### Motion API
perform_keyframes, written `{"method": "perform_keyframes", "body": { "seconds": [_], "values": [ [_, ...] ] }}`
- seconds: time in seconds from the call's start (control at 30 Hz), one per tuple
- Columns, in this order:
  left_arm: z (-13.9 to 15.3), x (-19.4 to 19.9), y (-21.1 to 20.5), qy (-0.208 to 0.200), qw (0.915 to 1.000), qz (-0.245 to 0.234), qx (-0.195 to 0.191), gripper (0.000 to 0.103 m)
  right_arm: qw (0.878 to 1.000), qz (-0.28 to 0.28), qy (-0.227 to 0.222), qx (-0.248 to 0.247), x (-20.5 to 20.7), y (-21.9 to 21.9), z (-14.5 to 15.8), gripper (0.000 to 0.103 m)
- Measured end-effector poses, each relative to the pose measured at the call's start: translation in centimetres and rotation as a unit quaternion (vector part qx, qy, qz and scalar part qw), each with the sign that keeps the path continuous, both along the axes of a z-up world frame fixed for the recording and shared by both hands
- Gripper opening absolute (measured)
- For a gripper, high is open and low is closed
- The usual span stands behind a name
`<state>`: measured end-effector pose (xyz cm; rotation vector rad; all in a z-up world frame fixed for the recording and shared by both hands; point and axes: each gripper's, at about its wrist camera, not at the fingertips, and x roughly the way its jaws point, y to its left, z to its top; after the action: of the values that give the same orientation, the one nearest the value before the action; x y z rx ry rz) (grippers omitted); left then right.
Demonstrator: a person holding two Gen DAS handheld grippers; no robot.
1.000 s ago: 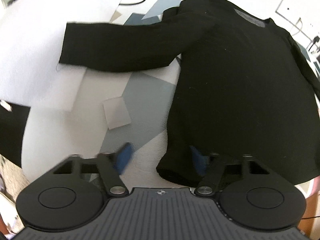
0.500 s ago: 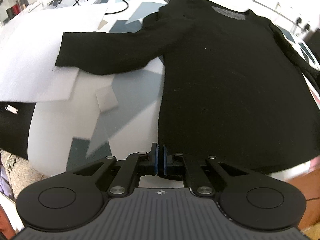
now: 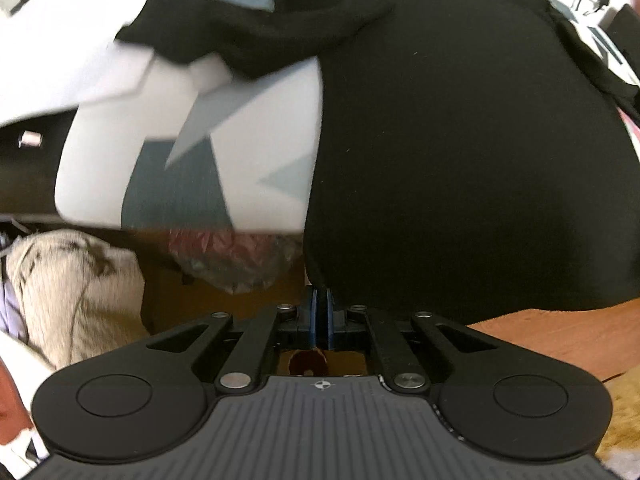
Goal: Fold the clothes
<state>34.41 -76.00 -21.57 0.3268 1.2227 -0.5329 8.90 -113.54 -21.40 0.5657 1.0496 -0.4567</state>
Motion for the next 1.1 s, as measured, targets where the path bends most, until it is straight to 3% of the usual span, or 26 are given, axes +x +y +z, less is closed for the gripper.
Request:
{"method": "perform_keyframes", "body": {
  "seconds": [0.07, 0.13, 0.17, 0.2, 0.23, 0.37, 0.53, 0.67, 0.73, 0.97, 1.1],
  "values": [
    [-0.4, 0.1, 0.0, 0.001, 1.0, 0.007, 0.001, 0.007, 1.0, -0.01, -0.004, 0.008, -0.3, -0.1, -0.5, 0.006],
    [-0.5, 0.5, -0.3, 0.008, 0.9998, 0.015, 0.012, 0.021, 1.0, -0.02, -0.008, 0.015, -0.4, -0.2, -0.9, 0.008],
    [-0.4, 0.5, -0.3, 0.013, 0.9996, 0.02, 0.017, 0.027, 0.999, -0.026, -0.011, 0.02, -0.5, -0.3, -0.9, 0.018],
    [0.1, 0.3, -0.1, 0.013, 0.9995, 0.024, 0.013, 0.039, 0.999, -0.033, -0.012, 0.027, -0.6, -0.5, -0.8, 0.035],
    [0.8, 0.2, 0.1, 0.008, 0.9996, 0.028, 0.004, 0.047, 0.999, -0.039, -0.015, 0.031, -0.8, -0.7, -0.5, 0.042],
    [4.1, -0.1, 1.2, 0.01, 0.9984, 0.045, -0.032, 0.05, 0.997, -0.048, -0.052, 0.037, -2.3, -1.7, 2.6, 0.045],
    [9.9, 0.1, 3.0, 0.009, 0.989, 0.093, -0.115, 0.051, 0.985, -0.053, -0.143, 0.076, -4.2, -4.1, 8.3, 0.049],
    [14.5, -0.2, 2.7, -0.044, 0.9798, 0.122, -0.153, 0.055, 0.973, -0.031, -0.215, 0.075, -4.1, -6.7, 13.1, 0.054],
    [16.4, -0.4, 2.4, -0.075, 0.9757, 0.126, -0.163, 0.063, 0.966, -0.014, -0.248, 0.07, -3.6, -8.0, 15.2, 0.057],
    [19.5, 0.1, -2.0, -0.188, 0.9729, 0.086, -0.103, 0.069, 0.941, 0.062, -0.331, 0.044, 1.0, -10.7, 19.7, 0.06],
    [20.2, 1.0, -4.1, -0.241, 0.9671, 0.042, -0.071, 0.077, 0.925, 0.099, -0.365, 0.036, 5.2, -9.9, 22.3, 0.06]
  ]
}}
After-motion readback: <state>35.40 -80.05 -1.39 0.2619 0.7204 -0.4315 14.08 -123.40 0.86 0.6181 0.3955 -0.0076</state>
